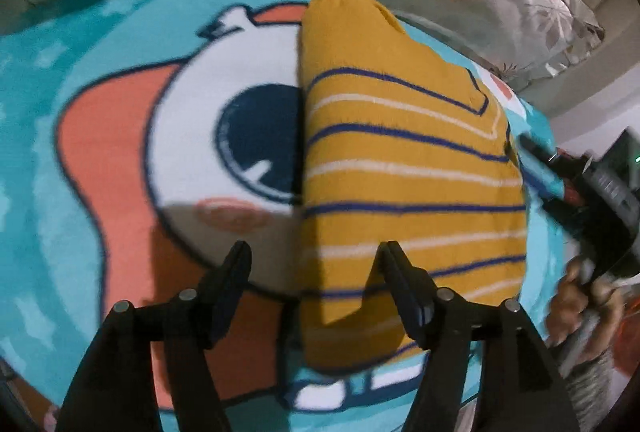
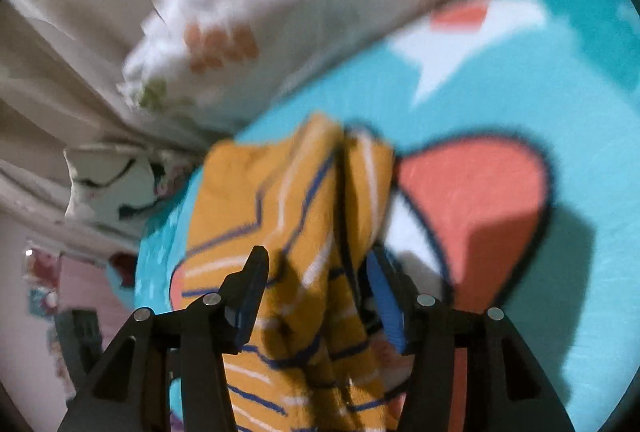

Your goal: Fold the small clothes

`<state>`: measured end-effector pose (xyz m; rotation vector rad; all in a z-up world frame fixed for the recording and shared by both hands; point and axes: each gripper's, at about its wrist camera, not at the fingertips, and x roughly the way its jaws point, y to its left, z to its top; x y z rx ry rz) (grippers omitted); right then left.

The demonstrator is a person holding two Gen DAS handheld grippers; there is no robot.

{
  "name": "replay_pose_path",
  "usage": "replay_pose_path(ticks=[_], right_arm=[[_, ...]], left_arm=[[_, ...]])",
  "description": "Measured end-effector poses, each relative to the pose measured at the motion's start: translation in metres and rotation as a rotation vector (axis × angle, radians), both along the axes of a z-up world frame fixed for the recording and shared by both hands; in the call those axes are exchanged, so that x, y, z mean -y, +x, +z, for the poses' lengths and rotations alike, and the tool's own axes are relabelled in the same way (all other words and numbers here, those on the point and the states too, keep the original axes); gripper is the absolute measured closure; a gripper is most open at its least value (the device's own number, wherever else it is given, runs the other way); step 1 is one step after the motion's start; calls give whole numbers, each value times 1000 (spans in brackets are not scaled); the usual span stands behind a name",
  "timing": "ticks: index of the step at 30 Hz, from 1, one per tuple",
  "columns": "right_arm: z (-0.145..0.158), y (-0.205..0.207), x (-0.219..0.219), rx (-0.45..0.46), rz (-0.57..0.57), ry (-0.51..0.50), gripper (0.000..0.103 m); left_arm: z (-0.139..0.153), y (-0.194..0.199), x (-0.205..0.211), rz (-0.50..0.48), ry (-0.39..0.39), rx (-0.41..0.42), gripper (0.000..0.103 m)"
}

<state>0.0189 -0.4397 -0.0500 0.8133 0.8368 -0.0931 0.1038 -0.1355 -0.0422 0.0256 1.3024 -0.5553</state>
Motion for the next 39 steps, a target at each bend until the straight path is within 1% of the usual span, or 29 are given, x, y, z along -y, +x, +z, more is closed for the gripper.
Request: replay_pose_path(ticks=[2, 3, 5, 7, 9, 10, 11, 13, 15, 17, 19, 21, 23, 25, 26, 29, 32, 35, 39], right_arm=[[25, -2, -5, 47, -9, -66, 46], [37, 0, -9, 75, 6, -89, 46], [52, 7, -22, 109, 69, -110, 46], [54, 21, -39, 119, 155, -92, 46], [41, 34, -52, 90, 203, -55, 46], [33, 38, -54, 66, 209, -51, 46], [24, 44, -57, 28, 204, -62, 46], [5, 53, -59, -68, 180, -116, 47], [0, 54, -61, -85, 168, -157, 47], [2, 56, -67, -103, 170, -199, 46], [3, 63, -79, -132, 188, -263, 42], [3, 66, -90, -148, 206, -323, 30], [2, 69, -101, -164, 211, -389, 25], [0, 70, -112, -180, 206, -448, 20], [-1, 71, -117, -188, 204, -475, 16], [-4, 75, -128, -195, 201, -527, 8], [-9, 80, -138, -178, 182, -575, 2], [-13, 77, -142, -136, 138, -586, 1], [-13, 80, -144, -148, 129, -595, 1]], left_arm=[[8, -6, -10, 8, 17, 47, 34], [12, -9, -14, 12, 28, 76, 33], [21, -14, -15, 27, 34, 126, 31], [28, -18, -22, 43, 30, 170, 28], [38, -21, -27, 64, 28, 225, 28], [43, -22, -30, 74, 32, 252, 28], [48, -24, -34, 86, 39, 280, 28], [60, -27, -42, 120, 61, 360, 28], [74, -33, -54, 170, 86, 459, 26], [89, -38, -66, 226, 92, 552, 11], [106, -43, -81, 291, 63, 643, 6], [121, -49, -96, 354, 15, 712, 3], [131, -50, -107, 381, -17, 731, 1], [136, -48, -117, 358, -58, 700, 1], [136, -45, -120, 352, -56, 690, 1], [134, -47, -126, 347, -19, 696, 1], [128, -47, -130, 309, 15, 662, 1], [125, -48, -138, 319, 37, 652, 1], [123, -46, -149, 318, 34, 620, 1]])
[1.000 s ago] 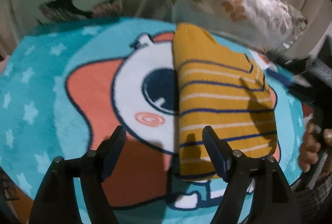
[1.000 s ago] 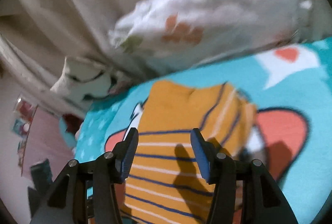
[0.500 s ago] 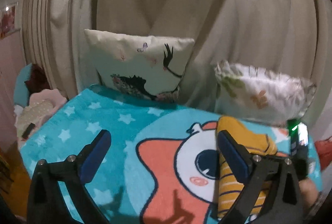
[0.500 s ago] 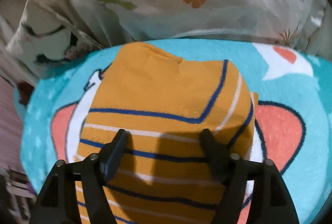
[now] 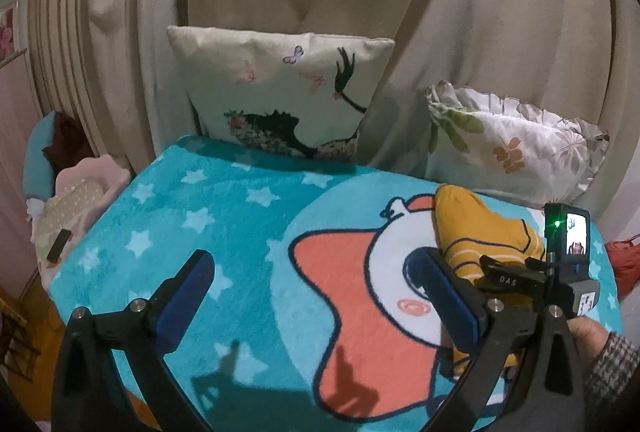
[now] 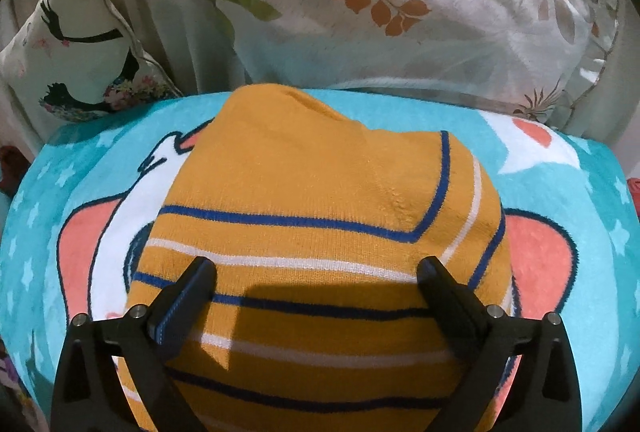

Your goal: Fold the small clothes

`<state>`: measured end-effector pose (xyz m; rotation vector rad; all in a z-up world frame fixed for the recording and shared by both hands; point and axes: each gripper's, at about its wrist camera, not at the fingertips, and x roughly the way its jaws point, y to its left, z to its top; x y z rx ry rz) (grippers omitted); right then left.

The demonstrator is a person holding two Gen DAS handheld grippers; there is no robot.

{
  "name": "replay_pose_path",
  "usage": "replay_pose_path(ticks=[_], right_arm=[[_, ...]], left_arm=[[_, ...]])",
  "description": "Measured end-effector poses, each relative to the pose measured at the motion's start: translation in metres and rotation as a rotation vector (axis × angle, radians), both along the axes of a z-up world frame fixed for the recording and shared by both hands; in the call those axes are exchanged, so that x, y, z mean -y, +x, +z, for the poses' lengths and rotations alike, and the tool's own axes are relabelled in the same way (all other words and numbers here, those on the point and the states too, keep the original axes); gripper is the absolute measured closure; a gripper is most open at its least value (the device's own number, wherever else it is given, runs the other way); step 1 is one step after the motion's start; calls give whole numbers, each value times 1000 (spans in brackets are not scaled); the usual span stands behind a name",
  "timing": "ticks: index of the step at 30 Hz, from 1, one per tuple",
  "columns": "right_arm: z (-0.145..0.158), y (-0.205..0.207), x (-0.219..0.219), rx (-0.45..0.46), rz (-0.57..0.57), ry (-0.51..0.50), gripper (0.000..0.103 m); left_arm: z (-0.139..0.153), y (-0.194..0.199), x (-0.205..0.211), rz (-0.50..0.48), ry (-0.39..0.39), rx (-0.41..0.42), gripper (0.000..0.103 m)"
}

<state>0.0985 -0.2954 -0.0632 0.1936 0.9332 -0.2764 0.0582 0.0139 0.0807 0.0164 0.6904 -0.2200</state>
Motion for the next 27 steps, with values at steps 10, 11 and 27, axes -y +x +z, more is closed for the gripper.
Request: replay_pose_path(ticks=[10, 11, 27], right_arm=[[18, -11, -13, 5, -81, -21, 3], [24, -17, -18, 21, -76, -18, 4], [-6, -101, -79, -102, 29, 40, 30]], left_arm=[[-27, 11, -6, -42, 60, -133, 1], [-31, 12, -5, -45, 67, -146, 1], [-52, 15, 15, -160, 120, -214, 1]])
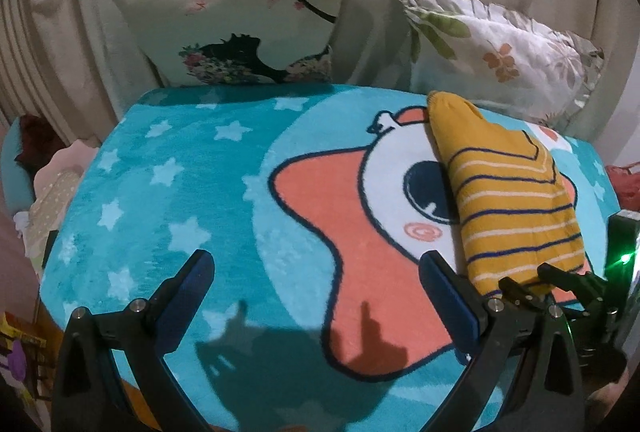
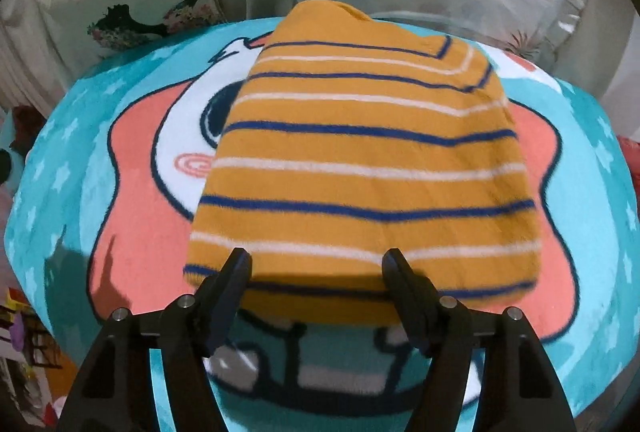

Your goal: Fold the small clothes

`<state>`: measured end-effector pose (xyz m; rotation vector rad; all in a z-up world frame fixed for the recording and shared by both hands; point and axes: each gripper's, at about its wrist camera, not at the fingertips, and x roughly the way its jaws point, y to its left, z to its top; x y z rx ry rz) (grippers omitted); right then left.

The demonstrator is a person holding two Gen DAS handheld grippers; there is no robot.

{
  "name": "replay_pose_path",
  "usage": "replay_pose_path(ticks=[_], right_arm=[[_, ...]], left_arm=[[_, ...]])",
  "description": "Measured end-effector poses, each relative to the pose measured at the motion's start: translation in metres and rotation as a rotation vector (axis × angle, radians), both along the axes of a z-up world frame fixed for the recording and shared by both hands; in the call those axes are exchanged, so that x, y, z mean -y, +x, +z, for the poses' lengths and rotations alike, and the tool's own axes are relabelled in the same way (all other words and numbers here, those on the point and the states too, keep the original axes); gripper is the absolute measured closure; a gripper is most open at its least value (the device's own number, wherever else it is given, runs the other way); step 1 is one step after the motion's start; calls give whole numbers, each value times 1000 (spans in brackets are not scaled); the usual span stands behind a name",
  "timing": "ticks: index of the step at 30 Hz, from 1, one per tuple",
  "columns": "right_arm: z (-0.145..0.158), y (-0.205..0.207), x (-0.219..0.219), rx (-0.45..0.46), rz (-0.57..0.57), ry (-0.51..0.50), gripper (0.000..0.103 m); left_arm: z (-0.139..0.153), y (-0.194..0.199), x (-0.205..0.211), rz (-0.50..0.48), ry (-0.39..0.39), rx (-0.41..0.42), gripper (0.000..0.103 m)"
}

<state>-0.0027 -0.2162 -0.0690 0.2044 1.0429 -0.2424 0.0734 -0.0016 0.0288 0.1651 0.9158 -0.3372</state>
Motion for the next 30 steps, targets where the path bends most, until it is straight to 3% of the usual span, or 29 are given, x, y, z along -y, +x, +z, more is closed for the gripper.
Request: replay_pose_path(ticks=[4, 6, 9, 12, 18, 24, 27, 30], right_arm=[[18, -9, 11, 17, -65, 27, 26], [30, -16, 19, 53, -113, 15, 10], [47, -30, 25, 119, -218, -142, 2], [48, -31, 29, 84, -231, -242, 3], [36, -19, 41, 105, -133, -27, 15], [-2, -25, 75, -40, -172, -37, 16], [3, -48, 103, -9, -228, 55, 15], [12, -62, 121, 10, -256, 19, 15]], left_arm=[[-5, -1, 6, -29, -6, -21, 1], [-8, -2, 10, -45, -4, -30, 1], [-11, -5, 17, -63, -2, -42, 1], [-11, -6, 23, -70, -1, -49, 1], [-12, -13, 36, -51, 5, -64, 1], [-14, -24, 59, -32, 12, -90, 1], [-17, -33, 74, -32, 17, -104, 1], [-20, -42, 91, -45, 15, -123, 1]])
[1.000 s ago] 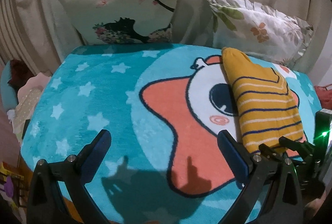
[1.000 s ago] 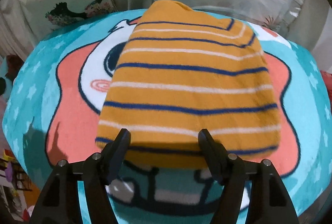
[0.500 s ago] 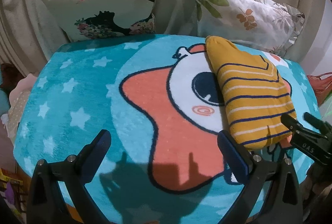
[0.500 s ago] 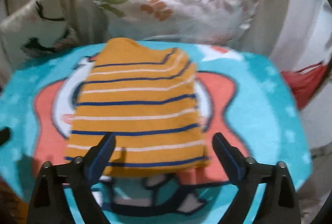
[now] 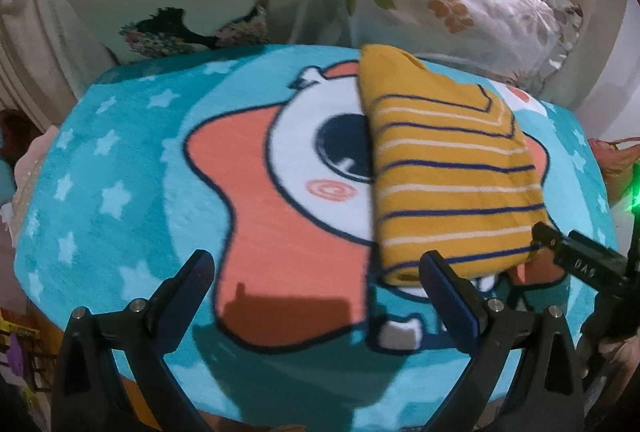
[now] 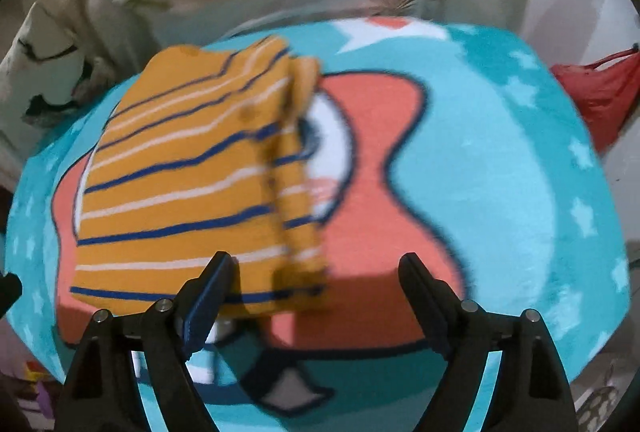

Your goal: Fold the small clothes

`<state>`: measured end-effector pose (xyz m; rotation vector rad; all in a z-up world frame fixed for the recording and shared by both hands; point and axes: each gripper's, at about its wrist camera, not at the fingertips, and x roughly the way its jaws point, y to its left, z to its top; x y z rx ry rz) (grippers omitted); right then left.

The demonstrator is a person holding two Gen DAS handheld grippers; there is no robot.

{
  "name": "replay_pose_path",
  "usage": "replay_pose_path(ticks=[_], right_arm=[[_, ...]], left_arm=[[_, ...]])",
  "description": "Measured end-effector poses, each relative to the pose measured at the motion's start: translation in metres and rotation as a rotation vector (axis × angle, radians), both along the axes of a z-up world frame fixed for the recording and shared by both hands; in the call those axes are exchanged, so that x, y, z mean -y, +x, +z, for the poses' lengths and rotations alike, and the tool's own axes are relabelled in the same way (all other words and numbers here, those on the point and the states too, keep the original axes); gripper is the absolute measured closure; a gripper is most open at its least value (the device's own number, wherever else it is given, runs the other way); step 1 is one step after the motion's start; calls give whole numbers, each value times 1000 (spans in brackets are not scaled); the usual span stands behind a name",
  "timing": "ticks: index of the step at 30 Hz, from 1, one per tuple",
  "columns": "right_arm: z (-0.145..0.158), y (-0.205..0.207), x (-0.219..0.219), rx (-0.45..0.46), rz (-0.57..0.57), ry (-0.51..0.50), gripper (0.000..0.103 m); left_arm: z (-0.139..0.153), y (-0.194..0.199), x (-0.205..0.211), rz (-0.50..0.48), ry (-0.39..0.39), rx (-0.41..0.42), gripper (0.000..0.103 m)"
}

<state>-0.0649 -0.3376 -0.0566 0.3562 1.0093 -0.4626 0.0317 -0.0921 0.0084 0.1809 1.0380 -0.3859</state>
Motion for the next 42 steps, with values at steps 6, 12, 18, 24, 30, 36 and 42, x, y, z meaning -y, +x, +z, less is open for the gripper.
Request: replay_pose_path(ticks=[6, 12, 18, 24, 30, 36, 42], right_arm=[[3, -24, 19, 15, 5, -10, 14], [-1, -36, 33, -3, 29, -29, 14], [1, -49, 44, 14, 24, -31, 14], [-4, -53, 49, -2, 36, -25, 14], [-5, -56, 48, -2, 45, -23, 14], [-6, -53, 44, -4, 69, -23, 14], [-7, -49, 39, -4, 95, -25, 14]], left_arm=[[-8, -20, 39, -39, 5, -18, 1], [-15, -40, 69, -83, 2, -25, 1], [-21, -53, 84, -94, -5, -35, 1], [-23, -56, 88, -74, -23, -53, 1], [-27, -58, 88, -64, -27, -81, 1], [-28, -59, 89, -55, -22, -88, 1], [-31, -58, 88, -40, -17, -98, 1]])
